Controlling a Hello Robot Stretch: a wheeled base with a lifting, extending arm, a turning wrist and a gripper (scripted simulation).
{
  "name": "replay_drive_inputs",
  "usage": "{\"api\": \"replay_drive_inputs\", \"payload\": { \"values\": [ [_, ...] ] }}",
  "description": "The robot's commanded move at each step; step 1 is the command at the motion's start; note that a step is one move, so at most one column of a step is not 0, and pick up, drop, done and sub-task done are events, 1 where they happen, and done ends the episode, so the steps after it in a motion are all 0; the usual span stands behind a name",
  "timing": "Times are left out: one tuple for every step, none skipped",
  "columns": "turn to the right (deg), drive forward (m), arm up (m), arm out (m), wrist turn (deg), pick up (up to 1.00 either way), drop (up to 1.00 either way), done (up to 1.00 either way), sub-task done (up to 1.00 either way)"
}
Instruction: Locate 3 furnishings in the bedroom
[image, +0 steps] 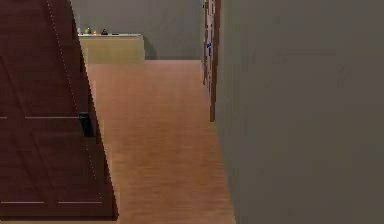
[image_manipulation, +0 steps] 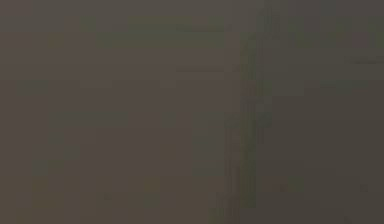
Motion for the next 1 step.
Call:
{"api": "replay_drive_inputs", "payload": {
  "values": [
    [-45.0, 0.00, 0.00, 0.00, 0.0, 0.00, 0.00, 0.00, 0.00]
  ]
}}
